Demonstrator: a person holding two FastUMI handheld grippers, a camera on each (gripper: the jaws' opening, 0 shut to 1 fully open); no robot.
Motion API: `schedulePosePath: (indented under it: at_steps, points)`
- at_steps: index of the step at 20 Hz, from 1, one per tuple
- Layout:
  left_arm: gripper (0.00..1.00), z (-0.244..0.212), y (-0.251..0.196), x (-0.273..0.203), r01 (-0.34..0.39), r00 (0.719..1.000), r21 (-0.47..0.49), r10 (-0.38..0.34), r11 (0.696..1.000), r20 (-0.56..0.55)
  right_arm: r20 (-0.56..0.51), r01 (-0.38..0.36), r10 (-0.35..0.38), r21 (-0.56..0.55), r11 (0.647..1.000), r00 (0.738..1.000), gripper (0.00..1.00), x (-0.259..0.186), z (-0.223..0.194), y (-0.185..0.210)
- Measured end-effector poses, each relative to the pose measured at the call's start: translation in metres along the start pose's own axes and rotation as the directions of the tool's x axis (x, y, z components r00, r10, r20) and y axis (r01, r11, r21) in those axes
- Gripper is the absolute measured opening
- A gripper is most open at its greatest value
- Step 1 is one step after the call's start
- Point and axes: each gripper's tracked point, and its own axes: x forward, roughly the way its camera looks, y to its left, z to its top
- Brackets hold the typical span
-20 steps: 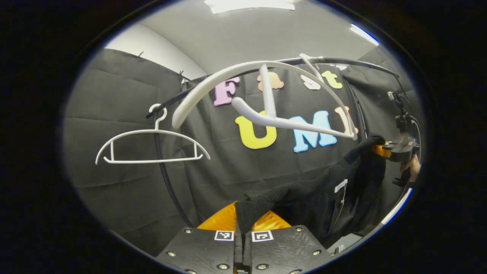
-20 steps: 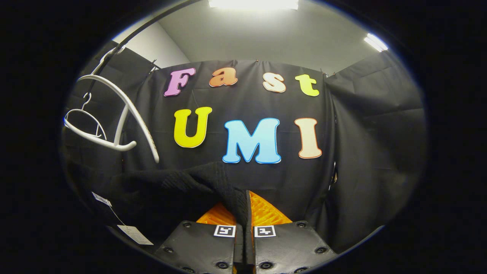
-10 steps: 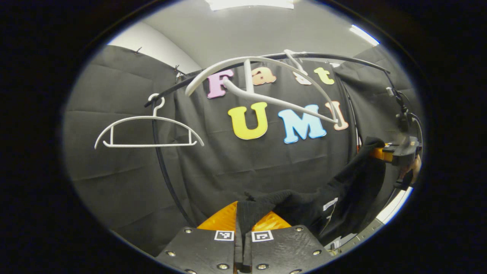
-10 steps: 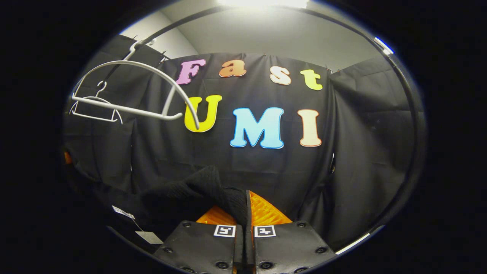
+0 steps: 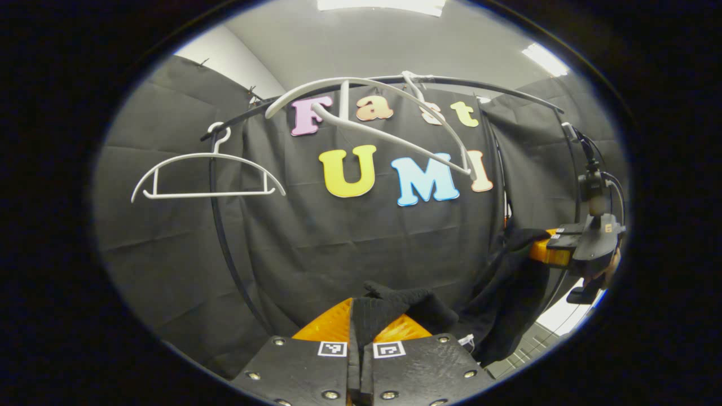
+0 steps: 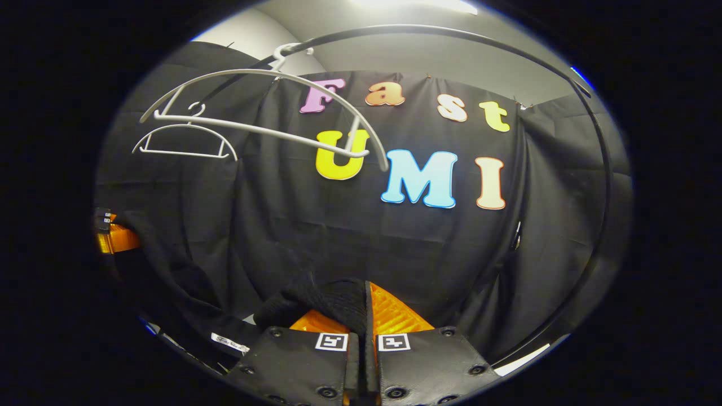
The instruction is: Grasp the clothes on the hanger with both hands and then place them into the laundry hamper below.
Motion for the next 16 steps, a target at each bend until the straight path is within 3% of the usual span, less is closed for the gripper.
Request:
schedulePosePath:
  at_steps: [9,16]
  points:
    - [0.02,-0.033,-0.029,0.035,0.083,0.995,-0.095,-0.087,0.992,-0.040,-0.108,-0.092,0.098,0.058,0.994,0.989,0.06,-0.016,-0.063,0.062]
    - [0.00,-0.109,-0.041,0.040,0.060,0.979,-0.142,-0.086,0.988,-0.183,-0.246,-0.102,0.125,0.105,0.989,0.961,0.06,-0.012,-0.139,0.090]
